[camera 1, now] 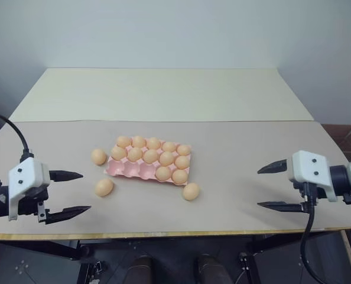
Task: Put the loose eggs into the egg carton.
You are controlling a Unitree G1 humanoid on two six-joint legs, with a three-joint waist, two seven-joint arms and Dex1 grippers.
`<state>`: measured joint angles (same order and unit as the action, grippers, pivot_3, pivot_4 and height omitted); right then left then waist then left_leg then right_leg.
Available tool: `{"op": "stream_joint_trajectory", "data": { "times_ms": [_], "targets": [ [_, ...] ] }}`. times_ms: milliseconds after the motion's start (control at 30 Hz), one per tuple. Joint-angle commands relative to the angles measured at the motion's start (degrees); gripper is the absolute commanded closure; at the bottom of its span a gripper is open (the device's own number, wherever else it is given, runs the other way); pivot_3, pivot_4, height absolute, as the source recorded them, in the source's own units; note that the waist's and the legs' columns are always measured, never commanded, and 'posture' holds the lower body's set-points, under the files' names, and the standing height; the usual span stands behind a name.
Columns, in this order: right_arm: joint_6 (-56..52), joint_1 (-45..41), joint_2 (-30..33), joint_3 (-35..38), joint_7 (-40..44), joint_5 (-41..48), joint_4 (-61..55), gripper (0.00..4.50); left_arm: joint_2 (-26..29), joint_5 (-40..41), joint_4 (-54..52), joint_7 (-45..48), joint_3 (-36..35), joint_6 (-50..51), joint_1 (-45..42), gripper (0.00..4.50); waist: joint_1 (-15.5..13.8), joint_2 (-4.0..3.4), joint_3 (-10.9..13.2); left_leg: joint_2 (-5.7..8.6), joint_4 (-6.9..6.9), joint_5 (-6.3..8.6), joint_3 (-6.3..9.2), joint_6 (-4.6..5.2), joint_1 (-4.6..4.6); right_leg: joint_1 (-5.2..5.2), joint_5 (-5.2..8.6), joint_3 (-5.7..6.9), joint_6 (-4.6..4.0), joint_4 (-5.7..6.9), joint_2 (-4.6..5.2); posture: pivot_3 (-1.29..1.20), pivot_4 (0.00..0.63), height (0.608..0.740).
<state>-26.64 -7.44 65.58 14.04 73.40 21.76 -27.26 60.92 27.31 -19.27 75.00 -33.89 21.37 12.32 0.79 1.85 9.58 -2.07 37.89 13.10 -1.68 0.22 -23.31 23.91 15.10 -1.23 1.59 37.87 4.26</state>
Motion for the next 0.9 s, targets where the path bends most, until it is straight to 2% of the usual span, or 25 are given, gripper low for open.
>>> {"op": "stream_joint_trajectory", "data": {
  "times_ms": [33, 267, 433, 567, 900],
  "targets": [
    [-5.0, -3.6, -2.0, -2.1, -4.6, 3.2, -3.5, 0.04, 0.5, 0.2, -0.7, -0.1, -1.9, -0.9, -0.4, 0.00, 0.1, 0.00, 0.0, 0.00, 0.00, 0.00, 0.00, 0.00, 0.00, 0.00, 0.00, 0.00, 0.00, 0.00, 0.00, 0.00, 0.150, 0.740],
    [-14.5, -12.5, -12.5, -15.0, -16.6, 2.5, -6.2, 0.04, 0.3, -0.1, -0.9, -0.8, 0.0, -1.0, -1.1, 0.00, 0.1, 0.00, 0.0, 0.00, 0.00, 0.00, 0.01, 0.00, -0.05, 0.07, 0.00, -0.03, 0.00, 0.04, -0.02, 0.00, 0.150, 0.740],
    [-17.7, -15.0, -21.0, -21.8, -23.4, 0.5, -4.6, 0.04, 0.8, 0.1, -1.0, -0.9, 0.8, -0.5, -2.2, 0.00, 0.0, 0.00, 0.0, 0.04, 0.00, 0.00, 0.02, 0.00, -0.15, 0.14, 0.00, -0.04, 0.00, 0.04, 0.01, 0.00, 0.150, 0.740],
    [-17.1, -15.1, -23.9, -26.5, -26.0, -2.0, -3.5, 0.04, 1.1, 0.2, -1.0, -0.7, 0.8, -0.2, -2.6, 0.00, -0.1, 0.01, 0.0, 0.07, 0.00, 0.00, 0.05, 0.00, -0.17, 0.14, 0.00, 0.00, 0.00, 0.04, 0.04, 0.00, 0.150, 0.740],
    [-14.8, -16.9, -28.9, -32.3, -27.5, -6.4, 3.0, 0.04, 0.1, 0.1, -2.6, -1.1, -0.5, 0.0, -0.1, 0.00, 0.0, 0.01, 0.0, 0.03, 0.00, 0.00, 0.04, 0.00, -0.13, 0.15, 0.00, -0.02, -0.01, 0.09, -0.01, 0.00, 0.150, 0.740]
  ]
}}
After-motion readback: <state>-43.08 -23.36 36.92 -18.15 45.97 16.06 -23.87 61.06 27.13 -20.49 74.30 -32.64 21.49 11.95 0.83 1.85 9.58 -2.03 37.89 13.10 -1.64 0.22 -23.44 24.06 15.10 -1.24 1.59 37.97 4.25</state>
